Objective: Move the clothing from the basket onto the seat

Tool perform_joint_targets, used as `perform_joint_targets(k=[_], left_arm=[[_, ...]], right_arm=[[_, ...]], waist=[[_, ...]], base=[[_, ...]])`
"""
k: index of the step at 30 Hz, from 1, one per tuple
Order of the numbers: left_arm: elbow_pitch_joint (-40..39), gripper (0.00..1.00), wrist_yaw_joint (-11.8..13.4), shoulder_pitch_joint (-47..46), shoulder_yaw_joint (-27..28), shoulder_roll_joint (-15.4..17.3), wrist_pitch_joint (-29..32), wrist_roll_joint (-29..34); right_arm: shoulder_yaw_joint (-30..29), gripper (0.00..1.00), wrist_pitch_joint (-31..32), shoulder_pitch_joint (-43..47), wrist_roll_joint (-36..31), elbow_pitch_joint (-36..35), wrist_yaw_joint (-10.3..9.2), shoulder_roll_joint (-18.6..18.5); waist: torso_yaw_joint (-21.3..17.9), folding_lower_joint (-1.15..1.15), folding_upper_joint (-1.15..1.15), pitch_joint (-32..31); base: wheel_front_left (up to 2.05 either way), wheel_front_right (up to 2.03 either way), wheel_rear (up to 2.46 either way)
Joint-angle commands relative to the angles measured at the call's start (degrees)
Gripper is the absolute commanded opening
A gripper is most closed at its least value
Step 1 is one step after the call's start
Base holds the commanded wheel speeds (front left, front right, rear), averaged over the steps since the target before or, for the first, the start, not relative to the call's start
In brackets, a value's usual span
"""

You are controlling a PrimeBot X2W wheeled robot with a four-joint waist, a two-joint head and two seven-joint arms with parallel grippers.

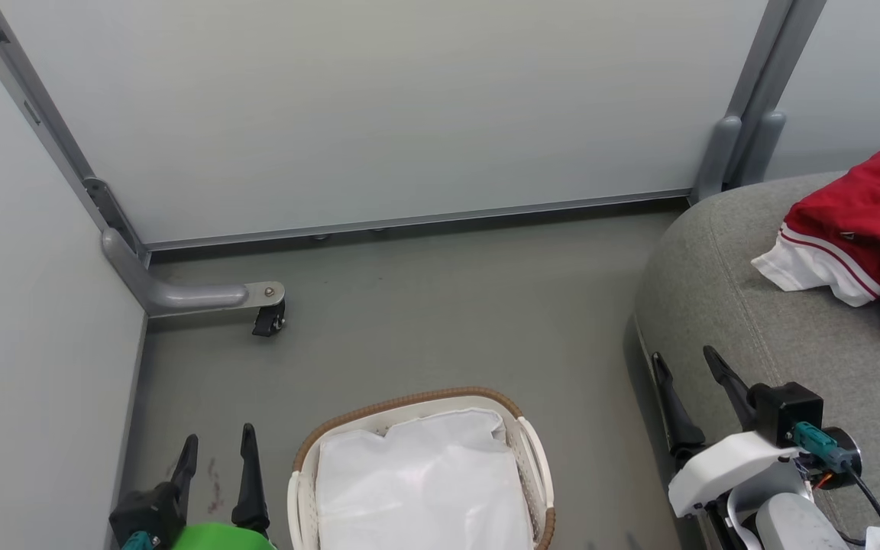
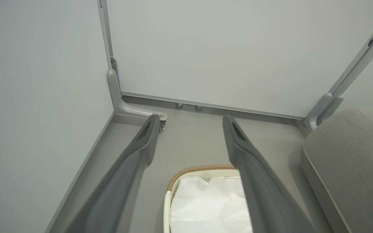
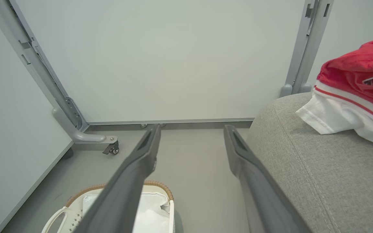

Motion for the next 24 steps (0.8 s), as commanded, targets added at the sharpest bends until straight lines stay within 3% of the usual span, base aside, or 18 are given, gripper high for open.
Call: perform_joint_targets(k=[1,10,11,16,24], left_arm=[[0.0,1.0,0.2,0.1,0.3,0.0,0.0,0.2],[0.5,1.0,-0.1,0.0,0.3,0.1,0.0,-1.0],[0.5,0.0,0.0,0.0,0.1,0.0,0.0,-0.6],[2.8,0.0,0.0,0.2,-0.1,-0.2,0.2,-1.1],[1.9,0.0,-0.5,-0.8,1.3,-0.1,2.6,-9.1]], right_arm=[[-0.1,1.0,0.0,0.8,0.0,-0.1,-0.08,-0.2],[-1.0,1.0,0.0,0.7,0.4,-0.9,-0.08,-0.2],[-1.0,0.0,0.0,0.1,0.2,-0.8,0.0,0.0],[-0.9,0.0,0.3,1.5,0.8,1.5,0.0,0.4],[-2.0,0.0,2.8,1.5,9.6,0.4,-0.01,0.3]], waist=[[-0.1,0.0,0.0,0.0],[-0.3,0.0,0.0,0.0],[-0.3,0.0,0.0,0.0],[-0.3,0.0,0.0,0.0],[-0.3,0.0,0.0,0.0]], base=[[0.0,0.0,0.0],[0.0,0.0,0.0],[0.0,0.0,0.0],[0.0,0.0,0.0],[0.0,0.0,0.0]])
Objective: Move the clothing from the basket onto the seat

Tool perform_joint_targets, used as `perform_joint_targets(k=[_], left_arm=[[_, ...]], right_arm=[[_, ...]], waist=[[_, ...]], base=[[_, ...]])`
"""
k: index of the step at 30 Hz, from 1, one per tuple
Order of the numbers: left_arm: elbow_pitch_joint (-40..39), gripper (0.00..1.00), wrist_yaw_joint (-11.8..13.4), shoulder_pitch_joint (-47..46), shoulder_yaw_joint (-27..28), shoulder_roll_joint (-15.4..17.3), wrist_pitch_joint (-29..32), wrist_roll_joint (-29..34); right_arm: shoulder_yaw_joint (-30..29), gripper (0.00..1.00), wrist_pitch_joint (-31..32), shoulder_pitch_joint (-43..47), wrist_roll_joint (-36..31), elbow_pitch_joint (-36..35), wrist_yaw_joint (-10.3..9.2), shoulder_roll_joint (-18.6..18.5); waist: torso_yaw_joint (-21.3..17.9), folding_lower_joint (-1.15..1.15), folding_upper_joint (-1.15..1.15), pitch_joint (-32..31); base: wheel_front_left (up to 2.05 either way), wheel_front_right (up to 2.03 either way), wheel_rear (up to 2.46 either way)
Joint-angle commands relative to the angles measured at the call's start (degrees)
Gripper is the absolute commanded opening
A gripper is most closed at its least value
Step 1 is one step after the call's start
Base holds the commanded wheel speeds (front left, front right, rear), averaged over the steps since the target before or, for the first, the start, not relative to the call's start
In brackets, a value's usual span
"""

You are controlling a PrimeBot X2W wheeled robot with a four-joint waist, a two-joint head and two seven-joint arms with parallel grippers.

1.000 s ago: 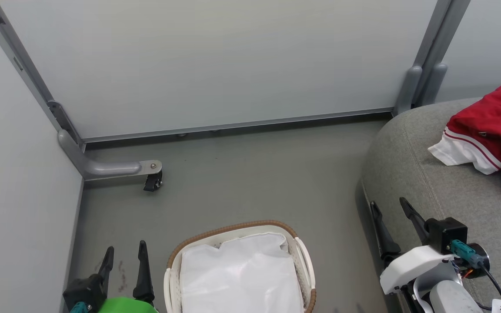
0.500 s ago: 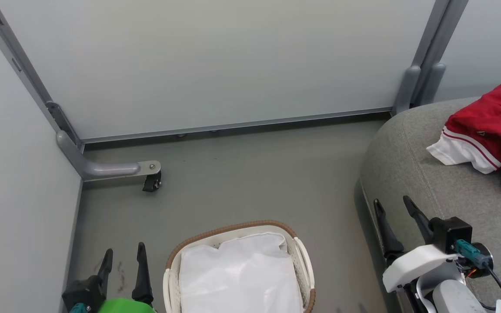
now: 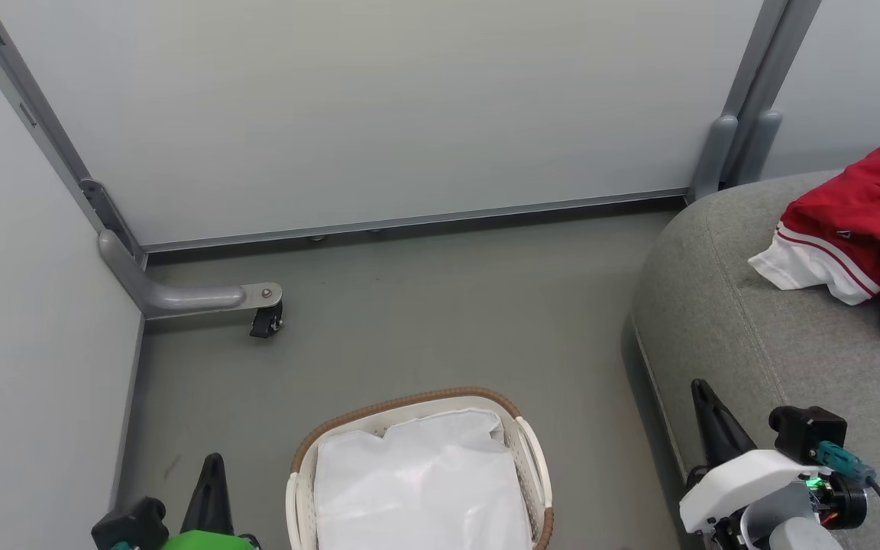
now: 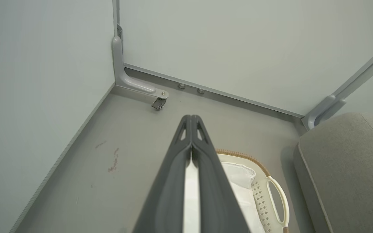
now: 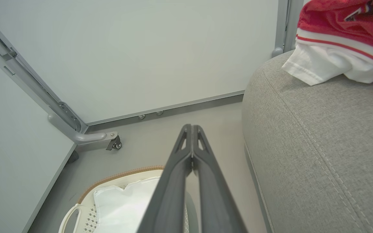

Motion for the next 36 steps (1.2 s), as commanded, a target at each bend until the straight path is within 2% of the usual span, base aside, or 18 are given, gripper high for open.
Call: perform_joint_targets(k=[1,19,36], left_arm=[[-1.2,0.0,-0.5,-1.3,0.5,0.1,0.5,-2.4],[-3.2,0.0,-1.5,-3.0,2.9,0.1,4.9,-17.9],[-4.7,0.0,-2.2,-4.3,4.8,0.2,8.4,-29.7]], right_arm=[[-0.4,0.0,0.6,-0.9,2.7,-1.4,-0.01,-0.2],[-2.1,0.0,4.9,-0.4,19.8,-4.0,-0.02,-0.3],[-3.5,0.0,8.4,-0.1,32.9,-5.8,-0.02,-0.4]], waist=[[0.0,0.0,0.0,0.0],[-0.2,0.0,0.0,0.0],[-0.3,0.0,0.0,0.0]], base=[[0.0,0.0,0.0],[0.0,0.0,0.0],[0.0,0.0,0.0]])
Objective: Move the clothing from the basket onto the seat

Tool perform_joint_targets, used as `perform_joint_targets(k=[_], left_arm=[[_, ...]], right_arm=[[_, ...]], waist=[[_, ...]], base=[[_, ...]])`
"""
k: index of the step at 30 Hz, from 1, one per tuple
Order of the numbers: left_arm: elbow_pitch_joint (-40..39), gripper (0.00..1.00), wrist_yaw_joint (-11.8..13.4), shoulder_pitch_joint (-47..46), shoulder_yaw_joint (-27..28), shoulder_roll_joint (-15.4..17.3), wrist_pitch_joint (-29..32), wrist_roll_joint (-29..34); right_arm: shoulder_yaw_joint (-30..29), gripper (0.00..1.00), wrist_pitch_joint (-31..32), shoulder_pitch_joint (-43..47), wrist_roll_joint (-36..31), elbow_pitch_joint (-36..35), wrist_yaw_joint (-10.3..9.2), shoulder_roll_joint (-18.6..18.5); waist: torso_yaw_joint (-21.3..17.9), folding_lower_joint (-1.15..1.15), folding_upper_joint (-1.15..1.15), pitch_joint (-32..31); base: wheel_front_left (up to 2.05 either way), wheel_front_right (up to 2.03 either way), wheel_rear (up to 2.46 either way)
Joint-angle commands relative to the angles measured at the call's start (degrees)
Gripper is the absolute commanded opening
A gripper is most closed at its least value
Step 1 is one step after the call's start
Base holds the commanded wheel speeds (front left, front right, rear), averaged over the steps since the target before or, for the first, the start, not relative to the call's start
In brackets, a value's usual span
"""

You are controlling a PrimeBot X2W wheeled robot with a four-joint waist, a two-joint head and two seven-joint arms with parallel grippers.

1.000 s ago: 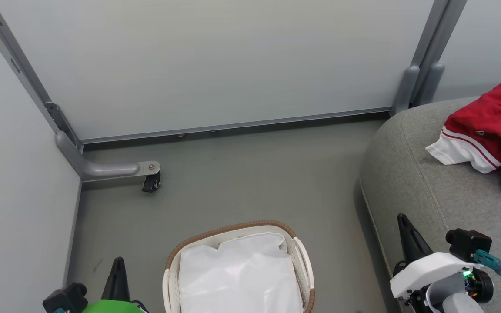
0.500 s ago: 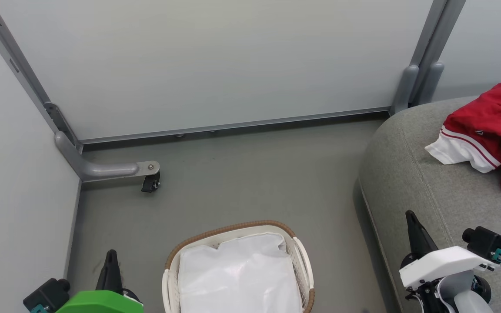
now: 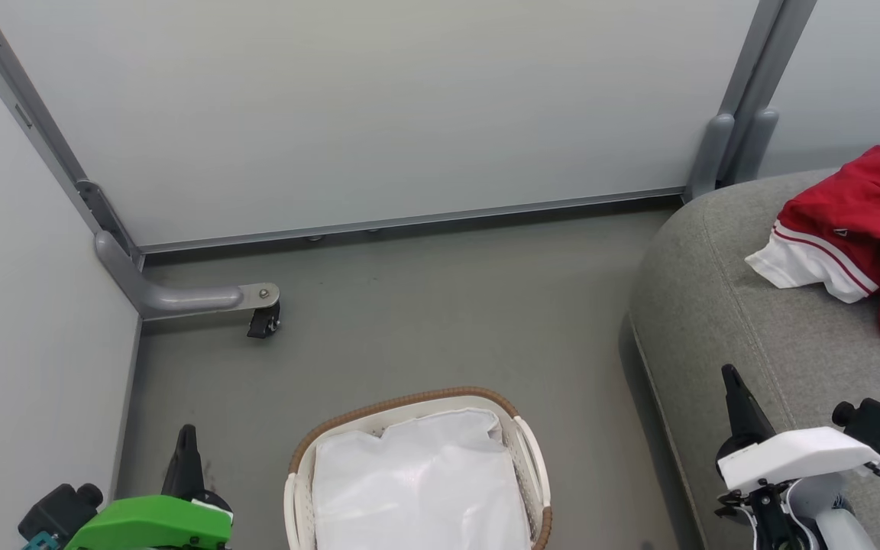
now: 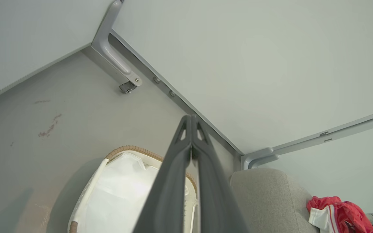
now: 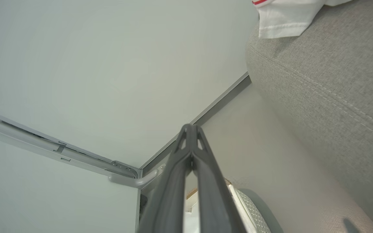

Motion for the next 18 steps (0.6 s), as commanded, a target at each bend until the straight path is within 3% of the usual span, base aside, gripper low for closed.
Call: perform_joint_targets(k=[1,18], left_arm=[[-0.9,0.0,-0.3,-1.8,0.6,0.2,0.5,-1.8],[-2.1,0.0,-1.0,-2.9,2.2,0.2,3.4,-11.7]], right_arm=[[-0.4,0.0,0.4,-0.3,1.8,-1.1,-0.01,-0.4],[-1.6,0.0,3.3,0.0,12.8,-2.6,-0.02,-0.5]], waist=[[0.0,0.0,0.0,0.0],[-0.2,0.0,0.0,0.0]], base=[[0.0,0.0,0.0],[0.0,0.0,0.0]])
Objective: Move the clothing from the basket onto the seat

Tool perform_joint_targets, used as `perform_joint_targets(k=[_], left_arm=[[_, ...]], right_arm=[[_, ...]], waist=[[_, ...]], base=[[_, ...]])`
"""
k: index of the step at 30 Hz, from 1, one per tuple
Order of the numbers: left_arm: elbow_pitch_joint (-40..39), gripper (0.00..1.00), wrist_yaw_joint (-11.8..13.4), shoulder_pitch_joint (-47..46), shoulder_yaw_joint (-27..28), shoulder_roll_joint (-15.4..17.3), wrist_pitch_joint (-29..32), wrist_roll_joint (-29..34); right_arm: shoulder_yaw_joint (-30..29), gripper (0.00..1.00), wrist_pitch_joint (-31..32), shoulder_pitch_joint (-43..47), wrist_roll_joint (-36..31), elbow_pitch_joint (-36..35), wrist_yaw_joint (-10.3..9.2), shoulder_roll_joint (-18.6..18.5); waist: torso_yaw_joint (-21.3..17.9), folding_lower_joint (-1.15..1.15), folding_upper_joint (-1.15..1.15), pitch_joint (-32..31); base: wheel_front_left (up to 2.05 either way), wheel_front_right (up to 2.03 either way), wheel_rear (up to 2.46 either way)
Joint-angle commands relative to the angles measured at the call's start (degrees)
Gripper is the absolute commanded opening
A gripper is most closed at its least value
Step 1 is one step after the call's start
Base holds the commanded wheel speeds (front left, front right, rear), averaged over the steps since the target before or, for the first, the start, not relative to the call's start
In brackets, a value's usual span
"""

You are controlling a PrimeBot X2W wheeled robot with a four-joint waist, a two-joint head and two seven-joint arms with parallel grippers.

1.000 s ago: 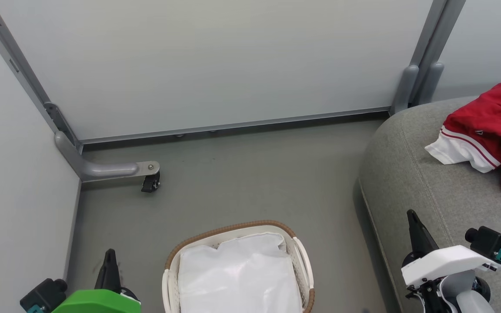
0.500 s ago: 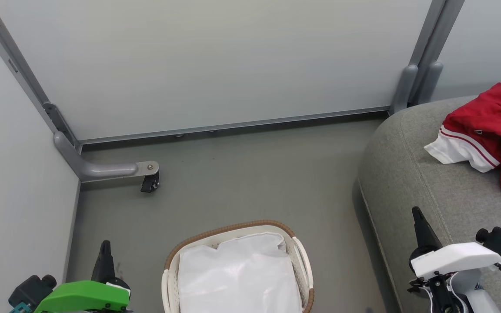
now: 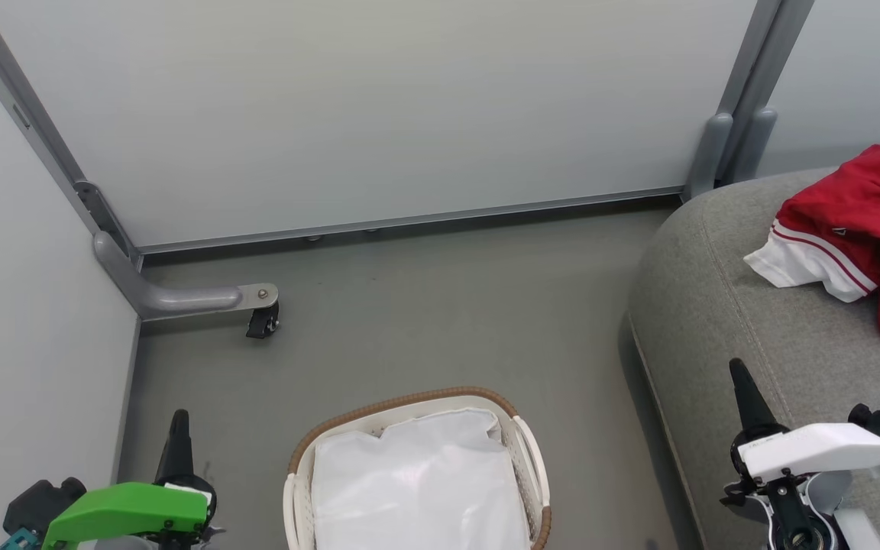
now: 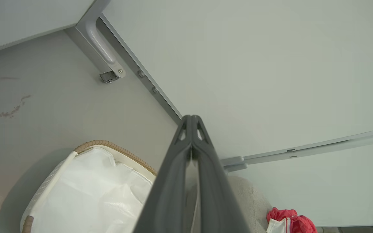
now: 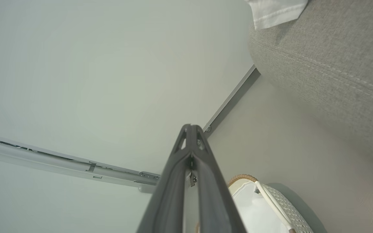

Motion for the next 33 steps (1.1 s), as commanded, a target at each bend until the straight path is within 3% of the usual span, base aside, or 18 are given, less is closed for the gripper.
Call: perform_joint_targets(k=[1,33], left_arm=[[-0.8,0.0,-0.5,-1.7,0.5,0.2,0.5,-1.7],[-2.6,0.0,-1.4,-3.4,2.9,0.3,4.9,-16.7]], right_arm=[[-0.4,0.0,0.4,0.0,1.7,-0.9,-0.02,-0.4],[-2.1,0.0,4.9,0.4,18.3,-3.1,-0.03,-0.5]], waist=[[0.0,0.0,0.0,0.0],[-0.3,0.0,0.0,0.0]], base=[[0.0,0.0,0.0],[0.0,0.0,0.0]])
